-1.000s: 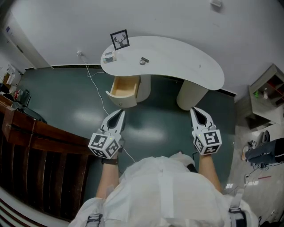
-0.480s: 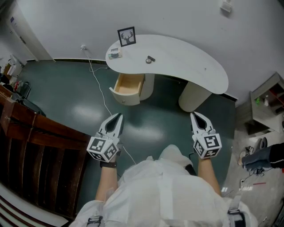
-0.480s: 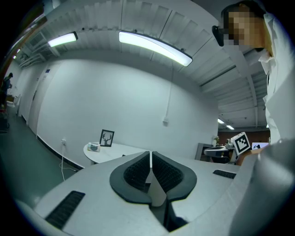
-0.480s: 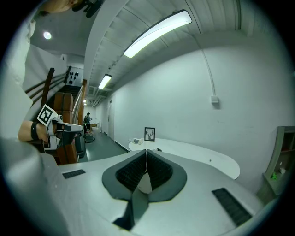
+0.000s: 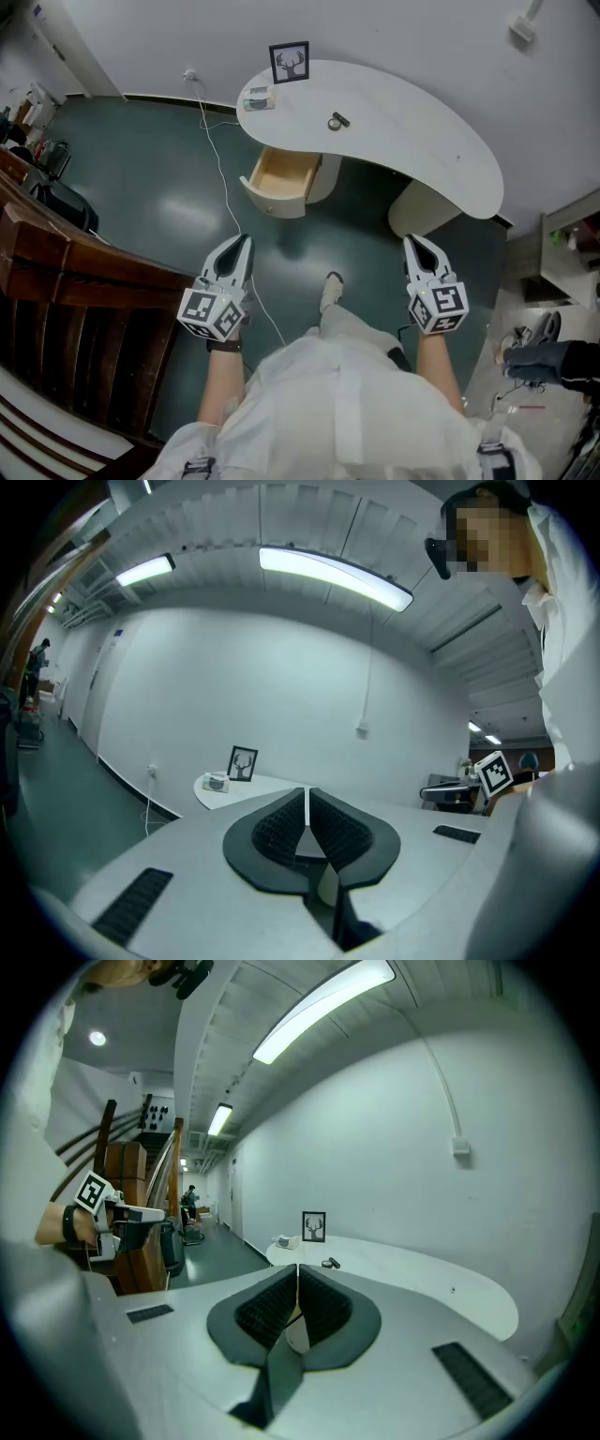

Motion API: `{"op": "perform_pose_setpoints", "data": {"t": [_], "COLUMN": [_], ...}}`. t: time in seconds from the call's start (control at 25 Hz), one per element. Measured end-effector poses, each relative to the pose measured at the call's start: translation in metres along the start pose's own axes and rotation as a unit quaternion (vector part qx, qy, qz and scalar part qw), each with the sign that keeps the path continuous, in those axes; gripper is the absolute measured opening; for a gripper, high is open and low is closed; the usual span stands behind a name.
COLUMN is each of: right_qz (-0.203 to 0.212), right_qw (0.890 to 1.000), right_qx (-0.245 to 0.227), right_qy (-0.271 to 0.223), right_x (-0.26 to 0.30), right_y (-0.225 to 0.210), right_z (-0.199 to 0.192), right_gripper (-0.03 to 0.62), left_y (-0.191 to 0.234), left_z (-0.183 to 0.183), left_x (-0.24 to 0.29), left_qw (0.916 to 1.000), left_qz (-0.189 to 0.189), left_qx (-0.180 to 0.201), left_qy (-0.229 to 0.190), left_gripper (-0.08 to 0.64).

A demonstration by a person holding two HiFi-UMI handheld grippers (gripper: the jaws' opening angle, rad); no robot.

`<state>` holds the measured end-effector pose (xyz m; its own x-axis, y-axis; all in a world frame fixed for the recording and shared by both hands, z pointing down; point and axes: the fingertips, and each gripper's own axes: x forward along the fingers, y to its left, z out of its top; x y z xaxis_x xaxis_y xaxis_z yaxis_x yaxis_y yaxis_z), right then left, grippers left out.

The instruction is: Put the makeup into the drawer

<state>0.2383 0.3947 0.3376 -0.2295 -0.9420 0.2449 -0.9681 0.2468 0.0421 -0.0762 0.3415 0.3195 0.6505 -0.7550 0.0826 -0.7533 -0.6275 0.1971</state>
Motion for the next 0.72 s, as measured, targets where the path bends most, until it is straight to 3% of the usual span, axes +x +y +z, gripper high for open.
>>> {"op": "perform_pose_setpoints", "data": {"t": [0.4,0.72], "right_qz": [0.029,0.058], "right_qw": [1.000,0.998], "right_qx": [-0.002,-0.007], "right_qy": [-0.007,0.002], "right_x": [0.127,0.199], "right_y": [-0.064,-0.101], "right_z": [0.037,0.050], "right_gripper": [0.011,0.011], "left_y": [0.043,0.053], "left_z": [0.035,0.058], "left_x": [0.118,0.202], "left_qw": [0.9998,0.9995], "left_qz": [-0.006,-0.020], "left_qx": [0.016,0.021], "left_qy": [-0.004,-0.011], "left_gripper": [0.028,0.028]}}
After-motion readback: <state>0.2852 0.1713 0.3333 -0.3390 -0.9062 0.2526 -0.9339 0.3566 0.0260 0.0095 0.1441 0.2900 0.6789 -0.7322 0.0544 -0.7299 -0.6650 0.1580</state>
